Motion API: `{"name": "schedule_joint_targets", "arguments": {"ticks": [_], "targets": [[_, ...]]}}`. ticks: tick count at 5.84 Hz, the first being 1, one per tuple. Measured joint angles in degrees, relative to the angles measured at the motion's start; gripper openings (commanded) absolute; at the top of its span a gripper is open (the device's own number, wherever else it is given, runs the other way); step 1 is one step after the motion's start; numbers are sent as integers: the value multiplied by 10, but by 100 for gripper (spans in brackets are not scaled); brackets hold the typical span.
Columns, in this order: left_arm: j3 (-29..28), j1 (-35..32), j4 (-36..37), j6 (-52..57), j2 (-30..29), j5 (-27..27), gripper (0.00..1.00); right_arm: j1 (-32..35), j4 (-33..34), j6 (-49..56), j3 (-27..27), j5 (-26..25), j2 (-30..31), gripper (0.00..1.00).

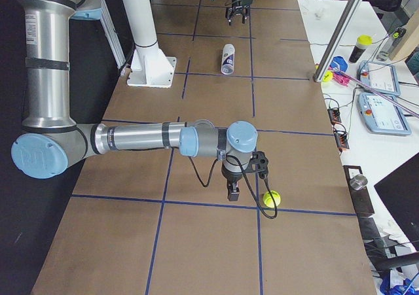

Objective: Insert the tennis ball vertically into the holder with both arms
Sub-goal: 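Reach the left gripper down and grasp the white Wilson can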

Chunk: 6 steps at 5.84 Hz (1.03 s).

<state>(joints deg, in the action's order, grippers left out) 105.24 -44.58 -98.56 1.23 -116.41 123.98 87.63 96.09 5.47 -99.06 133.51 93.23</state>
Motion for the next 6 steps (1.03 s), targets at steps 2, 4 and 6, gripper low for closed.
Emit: {"name": "schedule_joint_targets", "arguments": {"ticks": [2, 4, 6], "targets": [[-37, 102, 81, 34, -126, -116, 100, 0, 1, 0, -1, 0, 0, 100], [-120, 128, 148, 119, -211, -168, 100, 0, 1, 0, -1, 0, 0, 100], [-174, 168, 208, 172, -261, -248, 100, 0, 1, 0, -1, 0, 0, 100]]}}
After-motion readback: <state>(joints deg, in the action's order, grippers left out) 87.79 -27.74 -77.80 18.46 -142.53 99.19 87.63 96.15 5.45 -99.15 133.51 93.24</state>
